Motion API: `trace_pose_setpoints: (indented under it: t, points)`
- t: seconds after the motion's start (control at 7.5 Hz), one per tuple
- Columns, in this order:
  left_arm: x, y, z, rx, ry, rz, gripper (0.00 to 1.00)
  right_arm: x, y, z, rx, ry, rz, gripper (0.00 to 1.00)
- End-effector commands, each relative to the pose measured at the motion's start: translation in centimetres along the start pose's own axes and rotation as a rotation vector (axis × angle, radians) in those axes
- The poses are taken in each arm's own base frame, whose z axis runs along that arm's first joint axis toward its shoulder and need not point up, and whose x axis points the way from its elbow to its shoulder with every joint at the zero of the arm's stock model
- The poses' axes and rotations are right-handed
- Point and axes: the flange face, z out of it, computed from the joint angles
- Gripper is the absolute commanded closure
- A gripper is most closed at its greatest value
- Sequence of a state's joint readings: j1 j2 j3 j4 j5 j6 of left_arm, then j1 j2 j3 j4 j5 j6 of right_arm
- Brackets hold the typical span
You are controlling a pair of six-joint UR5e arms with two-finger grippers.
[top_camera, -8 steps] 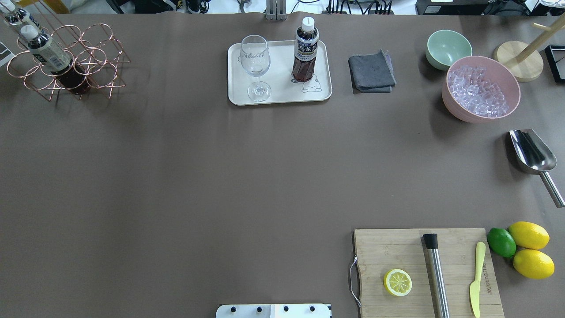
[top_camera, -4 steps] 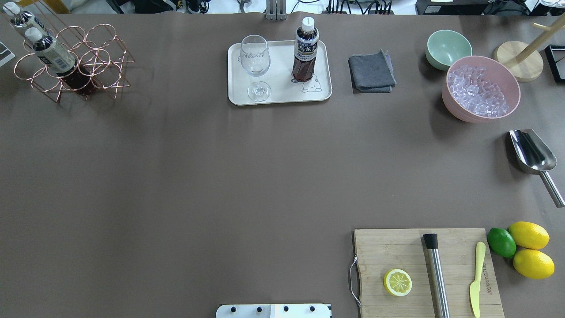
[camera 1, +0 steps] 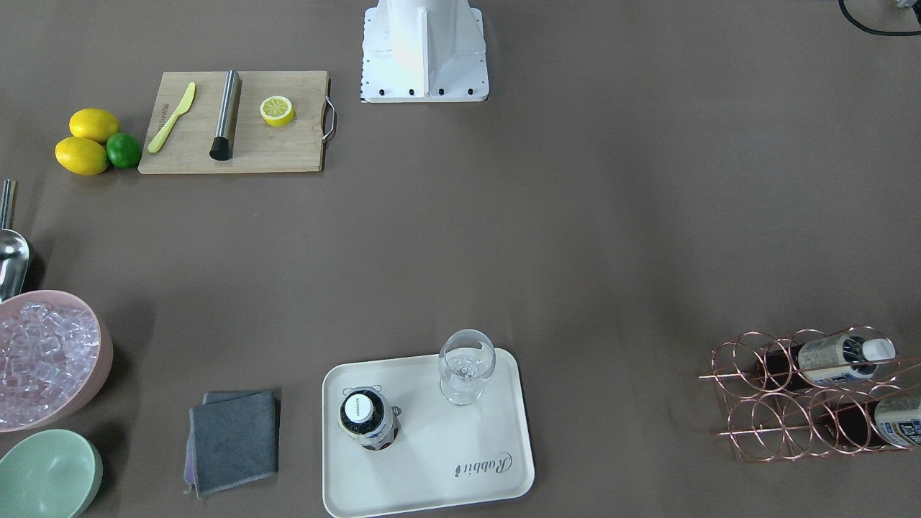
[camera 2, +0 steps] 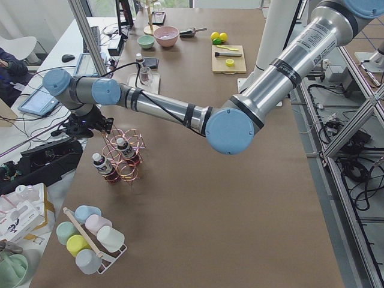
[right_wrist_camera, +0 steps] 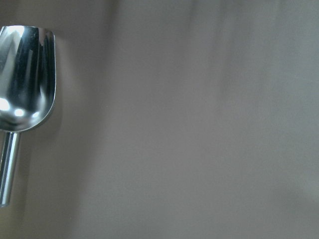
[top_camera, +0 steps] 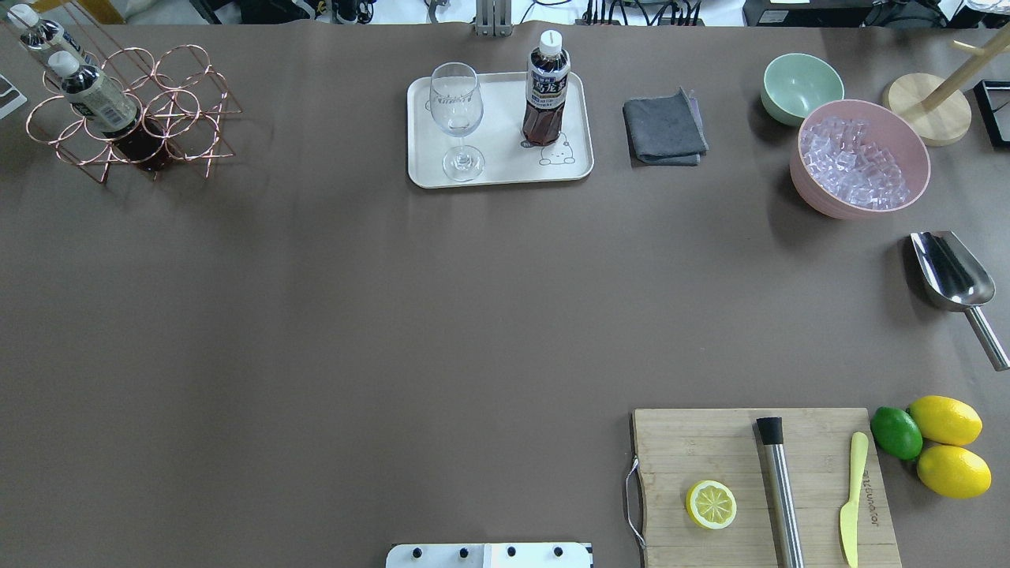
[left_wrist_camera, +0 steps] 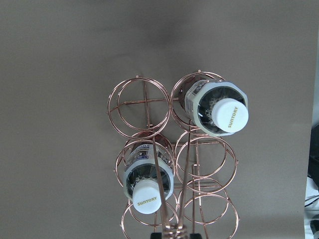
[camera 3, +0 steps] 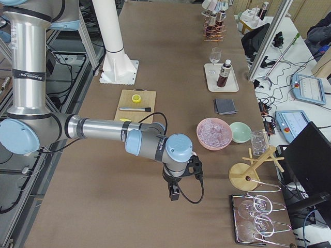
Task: Take tea from basket to plate
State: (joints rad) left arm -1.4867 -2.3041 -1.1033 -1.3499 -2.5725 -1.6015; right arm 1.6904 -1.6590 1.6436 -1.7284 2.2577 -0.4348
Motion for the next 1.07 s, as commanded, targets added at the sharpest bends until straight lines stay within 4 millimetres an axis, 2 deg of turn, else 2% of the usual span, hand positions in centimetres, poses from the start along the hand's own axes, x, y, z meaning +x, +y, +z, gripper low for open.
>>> trace_pose_setpoints:
  t: [0.0, 0.13, 0.53, 0.67, 0.93]
  points:
    - [-0.2, 0.1, 0.0, -0.002, 0.002, 0.004, 0.07, 0.1, 0.6, 0.4, 0.011, 0.006, -0.011, 0.00]
    - [-0.3, 0.4, -0.2, -0.002, 0.007, 0.010, 0.03, 0.2, 0.7, 0.5, 0.009, 0.005, -0.009, 0.00]
    - [-1.6, 1.3, -0.8, -0.004, 0.022, 0.022, 0.02, 0.1, 0.5, 0.4, 0.013, 0.006, -0.012, 0.00]
    - [-2.9, 1.6, -1.7, -0.004, 0.030, 0.009, 0.02, 0.1, 0.5, 0.4, 0.013, 0.006, -0.012, 0.00]
    - [-4.6, 1.7, -7.0, 0.003, 0.095, 0.007, 0.03, 0.0, 0.4, 0.3, 0.015, 0.007, -0.014, 0.00]
